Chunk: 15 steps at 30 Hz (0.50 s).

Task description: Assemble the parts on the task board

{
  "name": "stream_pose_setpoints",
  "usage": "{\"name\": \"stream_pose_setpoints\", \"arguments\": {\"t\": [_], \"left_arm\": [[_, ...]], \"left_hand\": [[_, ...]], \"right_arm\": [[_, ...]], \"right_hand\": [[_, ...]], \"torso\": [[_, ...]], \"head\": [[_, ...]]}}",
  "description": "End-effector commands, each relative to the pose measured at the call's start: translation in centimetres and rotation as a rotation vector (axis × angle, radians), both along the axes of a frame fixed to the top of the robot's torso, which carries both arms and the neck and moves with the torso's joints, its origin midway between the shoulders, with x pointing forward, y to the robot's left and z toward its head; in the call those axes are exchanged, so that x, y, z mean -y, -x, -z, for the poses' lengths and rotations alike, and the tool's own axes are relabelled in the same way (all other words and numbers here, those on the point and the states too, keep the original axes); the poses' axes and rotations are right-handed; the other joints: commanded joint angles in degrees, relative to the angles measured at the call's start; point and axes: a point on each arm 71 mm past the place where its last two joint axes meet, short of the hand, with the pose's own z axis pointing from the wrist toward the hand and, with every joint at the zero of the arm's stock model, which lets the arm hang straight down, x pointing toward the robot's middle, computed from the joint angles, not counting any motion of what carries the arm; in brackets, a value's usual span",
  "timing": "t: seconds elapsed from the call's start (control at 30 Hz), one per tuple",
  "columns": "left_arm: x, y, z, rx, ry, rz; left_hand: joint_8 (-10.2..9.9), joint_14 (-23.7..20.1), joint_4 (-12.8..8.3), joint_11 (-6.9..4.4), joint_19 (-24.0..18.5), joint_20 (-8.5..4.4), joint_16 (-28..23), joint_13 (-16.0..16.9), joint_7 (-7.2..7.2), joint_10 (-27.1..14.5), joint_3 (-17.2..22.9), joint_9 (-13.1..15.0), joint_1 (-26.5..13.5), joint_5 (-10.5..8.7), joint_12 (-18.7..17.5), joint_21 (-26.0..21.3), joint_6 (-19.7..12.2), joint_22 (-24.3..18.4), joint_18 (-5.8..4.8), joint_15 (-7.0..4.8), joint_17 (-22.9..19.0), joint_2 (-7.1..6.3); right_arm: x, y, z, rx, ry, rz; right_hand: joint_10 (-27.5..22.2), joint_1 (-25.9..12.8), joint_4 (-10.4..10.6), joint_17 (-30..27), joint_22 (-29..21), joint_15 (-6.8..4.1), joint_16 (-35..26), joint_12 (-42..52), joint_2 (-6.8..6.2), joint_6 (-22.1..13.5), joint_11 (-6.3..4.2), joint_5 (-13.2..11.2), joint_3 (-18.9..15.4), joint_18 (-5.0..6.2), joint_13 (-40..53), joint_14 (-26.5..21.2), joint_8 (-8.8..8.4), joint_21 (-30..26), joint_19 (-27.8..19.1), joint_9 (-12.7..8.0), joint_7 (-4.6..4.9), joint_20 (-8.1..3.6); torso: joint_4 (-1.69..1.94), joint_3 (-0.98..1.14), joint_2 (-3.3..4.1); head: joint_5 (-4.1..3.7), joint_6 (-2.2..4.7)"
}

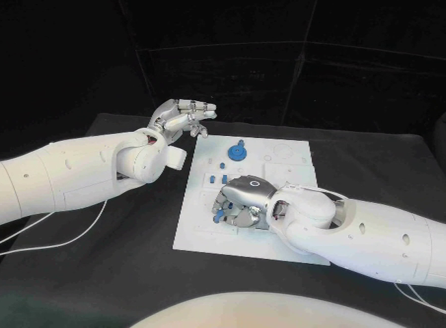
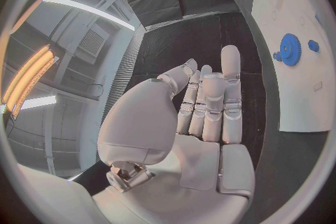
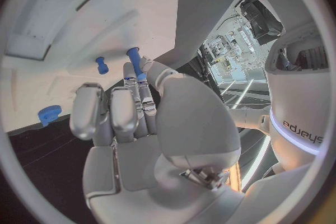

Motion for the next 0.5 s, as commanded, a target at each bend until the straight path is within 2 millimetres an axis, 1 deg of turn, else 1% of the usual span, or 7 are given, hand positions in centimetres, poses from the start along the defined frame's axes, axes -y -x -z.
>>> {"name": "stream_pose_setpoints", "arguments": {"t": [0.03,0.13,0.27,0.37,0.43,0.5], "left_arm": [[0.12,-0.01,-0.14,0.003,0.008,0.010],[0.15,-0.01,-0.14,0.003,0.008,0.011],[0.12,-0.01,-0.14,0.003,0.008,0.010],[0.14,-0.01,-0.13,0.003,0.008,0.010],[0.16,0.00,-0.13,0.002,0.008,0.011],[0.18,0.00,-0.13,0.002,0.008,0.011]], "left_hand": [[-0.2,-0.2,0.0,0.12,-0.4,0.15,-0.3,-0.1,0.12,-0.3,-0.3,-0.1,-0.2,-0.16,0.2,-0.2,-0.3,-0.1,0.32,0.04,0.0,-0.18],[-0.2,-0.2,0.0,0.12,-0.4,0.15,-0.3,-0.1,0.12,-0.3,-0.3,-0.1,-0.2,-0.16,0.2,-0.2,-0.3,-0.1,0.32,0.04,0.0,-0.18],[-0.2,-0.2,0.0,0.12,-0.4,0.15,-0.3,-0.1,0.12,-0.3,-0.3,-0.1,-0.2,-0.16,0.2,-0.2,-0.3,-0.1,0.32,0.04,0.0,-0.18],[-0.2,-0.3,0.0,0.12,-0.4,0.17,-0.3,-0.1,0.12,-0.4,-0.3,-0.1,-0.1,-0.16,0.2,-0.2,-0.4,-0.1,0.32,0.06,-0.1,-0.16],[-0.2,-0.3,0.0,0.12,-0.4,0.17,-0.3,-0.1,0.12,-0.4,-0.3,-0.1,-0.1,-0.16,0.2,-0.2,-0.4,-0.1,0.32,0.06,-0.1,-0.16],[-0.2,-0.3,0.0,0.12,-0.4,0.17,-0.3,-0.1,0.12,-0.4,-0.3,-0.1,-0.1,-0.16,0.2,-0.2,-0.4,-0.1,0.32,0.06,-0.1,-0.16]], "right_arm": [[-0.11,0.07,-0.02,0.001,0.010,-0.006],[-0.13,0.06,0.03,-0.002,0.016,-0.006],[-0.17,0.01,0.11,-0.004,0.025,-0.001],[-0.26,-0.05,0.19,-0.007,0.034,0.002],[-0.33,-0.06,0.24,-0.008,0.038,0.002],[-0.43,-0.07,0.27,-0.009,0.041,0.001]], "right_hand": [[0.1,0.3,-0.1,0.0,0.1,0.14,0.4,-0.3,-0.15,0.3,0.11,0.2,0.2,-0.94,0.0,1.3,0.17,0.4,0.0,0.0,0.08,0.38],[0.1,0.3,-0.1,0.0,0.1,0.14,0.4,-0.3,-0.15,0.3,0.11,0.2,0.2,-0.94,0.0,1.3,0.17,0.4,0.0,0.0,0.08,0.38],[0.1,0.0,-0.2,-0.3,-0.1,0.17,0.3,-0.5,-0.59,0.2,0.17,0.2,0.1,-0.88,0.0,1.2,-0.01,0.3,-0.2,0.0,0.16,0.40],[-1.8,-1.1,0.1,-0.5,-0.5,0.72,0.2,-1.8,-1.42,-1.5,0.88,0.3,-0.1,-0.82,-0.2,1.1,-0.85,0.0,-0.5,-0.4,0.90,0.71],[-2.8,-1.6,0.2,-0.7,-0.8,1.04,0.2,-2.2,-1.88,-2.4,1.31,0.4,-0.2,-0.77,-0.3,1.0,-0.95,-0.2,-0.7,-0.5,1.27,0.98],[-3.5,-1.9,0.3,-0.8,-0.9,1.22,0.1,-2.2,-2.21,-2.9,1.53,0.4,-0.3,-0.73,-0.3,0.9,-0.93,-0.3,-0.8,-0.5,1.39,1.19]], "torso": [[0.03,-0.01,0.02],[0.07,-0.01,-0.01],[0.02,-0.01,0.00],[0.03,-0.03,0.01],[0.04,-0.03,0.01],[0.04,0.00,0.04]], "head": [[0.03,0.02],[0.01,0.00],[0.02,0.02],[-0.01,0.02],[-0.02,0.00],[-0.02,-0.06]]}}
